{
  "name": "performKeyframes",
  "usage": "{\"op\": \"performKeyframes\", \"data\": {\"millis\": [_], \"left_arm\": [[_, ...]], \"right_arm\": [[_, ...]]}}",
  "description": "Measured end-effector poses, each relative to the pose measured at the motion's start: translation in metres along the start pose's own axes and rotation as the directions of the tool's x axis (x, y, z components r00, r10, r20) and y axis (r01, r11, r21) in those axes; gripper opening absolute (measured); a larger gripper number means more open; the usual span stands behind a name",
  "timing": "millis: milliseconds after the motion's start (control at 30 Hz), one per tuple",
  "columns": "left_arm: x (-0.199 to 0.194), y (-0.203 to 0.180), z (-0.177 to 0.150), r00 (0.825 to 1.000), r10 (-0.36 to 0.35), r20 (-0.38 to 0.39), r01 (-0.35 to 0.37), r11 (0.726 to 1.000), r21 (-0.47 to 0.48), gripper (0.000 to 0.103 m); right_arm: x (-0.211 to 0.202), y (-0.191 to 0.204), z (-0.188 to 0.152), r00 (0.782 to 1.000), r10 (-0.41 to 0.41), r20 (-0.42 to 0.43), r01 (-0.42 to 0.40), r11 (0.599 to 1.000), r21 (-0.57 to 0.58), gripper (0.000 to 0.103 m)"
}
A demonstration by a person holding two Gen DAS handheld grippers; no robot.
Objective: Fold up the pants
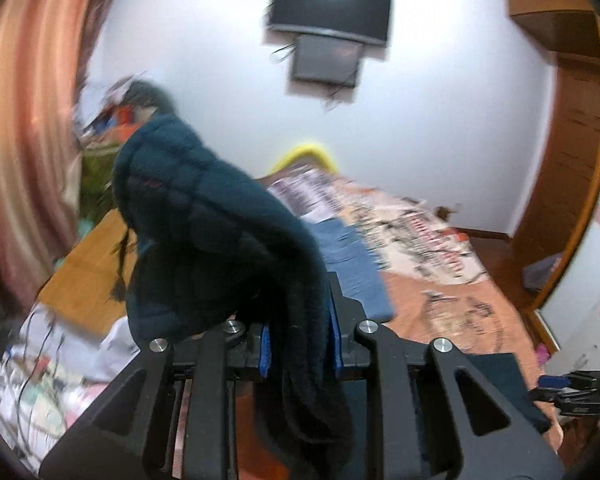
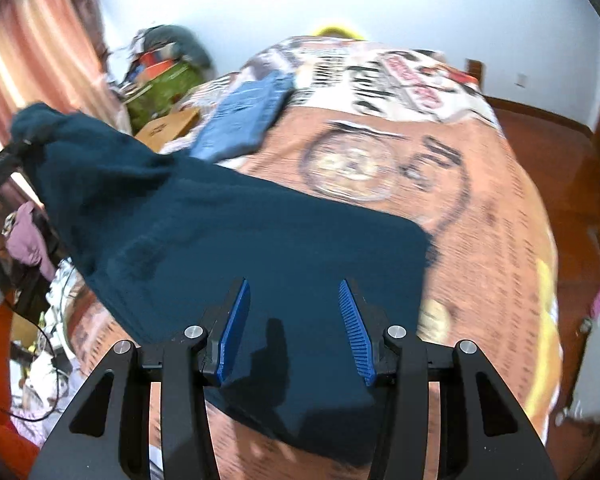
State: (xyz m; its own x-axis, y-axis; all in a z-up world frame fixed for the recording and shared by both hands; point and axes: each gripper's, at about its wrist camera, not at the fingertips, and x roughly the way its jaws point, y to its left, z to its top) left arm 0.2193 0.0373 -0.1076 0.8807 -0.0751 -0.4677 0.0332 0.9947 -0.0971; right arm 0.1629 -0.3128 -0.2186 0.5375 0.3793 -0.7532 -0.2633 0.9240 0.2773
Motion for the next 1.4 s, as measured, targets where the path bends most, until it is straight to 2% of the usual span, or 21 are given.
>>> {"op": "performKeyframes", "data": {"millis": [100,233,467,600,733,833,867,1000,1100,1233,1400], "left_arm": [[-0.002,-0.033,0.005,0.998,-0.06,0.015,0.059,0.997,0.043,0.022],[0.002,-0.07,0.008,0.99,-0.139,-0.001,0.139,0.986,0.093,0.02],[0.015,-0.129,0.008,0.973,-0.226,-0.055,0.232,0.96,0.159,0.019],[0.019,-0.163,-0.004,0.956,-0.279,-0.089,0.291,0.935,0.203,0.019],[0.025,-0.202,-0.028,0.929,-0.336,-0.155,0.366,0.897,0.249,0.019],[0.033,-0.227,-0.053,0.908,-0.35,-0.228,0.406,0.868,0.284,0.019],[0.037,-0.235,-0.062,0.899,-0.355,-0.258,0.422,0.861,0.286,0.019],[0.052,-0.248,-0.099,0.84,-0.368,-0.398,0.489,0.831,0.265,0.019],[0.056,-0.254,-0.119,0.82,-0.36,-0.444,0.505,0.821,0.267,0.019],[0.045,-0.252,-0.124,0.832,-0.356,-0.425,0.502,0.81,0.304,0.019],[0.033,-0.248,-0.115,0.832,-0.392,-0.393,0.52,0.797,0.307,0.019]], "right_arm": [[-0.001,-0.017,-0.012,1.0,-0.008,-0.015,0.009,0.999,0.044,0.043],[0.02,-0.028,-0.03,0.996,0.01,-0.088,-0.003,0.997,0.081,0.043],[0.024,-0.029,-0.033,0.997,0.053,-0.051,-0.047,0.993,0.107,0.046],[0.022,-0.032,-0.039,0.996,0.078,-0.035,-0.073,0.989,0.126,0.046],[0.019,-0.032,-0.042,0.996,0.089,-0.028,-0.084,0.988,0.133,0.046],[0.016,-0.032,-0.043,0.995,0.092,-0.027,-0.087,0.986,0.141,0.046],[0.015,-0.032,-0.043,0.995,0.092,-0.025,-0.088,0.986,0.143,0.046],[0.001,-0.033,-0.046,0.996,0.086,-0.006,-0.084,0.984,0.154,0.046],[-0.008,-0.04,-0.05,0.997,0.071,0.005,-0.07,0.982,0.178,0.046],[-0.016,-0.054,-0.06,0.999,0.047,0.007,-0.048,0.973,0.227,0.046],[-0.008,-0.062,-0.065,0.997,0.072,-0.006,-0.067,0.959,0.277,0.046]]}}
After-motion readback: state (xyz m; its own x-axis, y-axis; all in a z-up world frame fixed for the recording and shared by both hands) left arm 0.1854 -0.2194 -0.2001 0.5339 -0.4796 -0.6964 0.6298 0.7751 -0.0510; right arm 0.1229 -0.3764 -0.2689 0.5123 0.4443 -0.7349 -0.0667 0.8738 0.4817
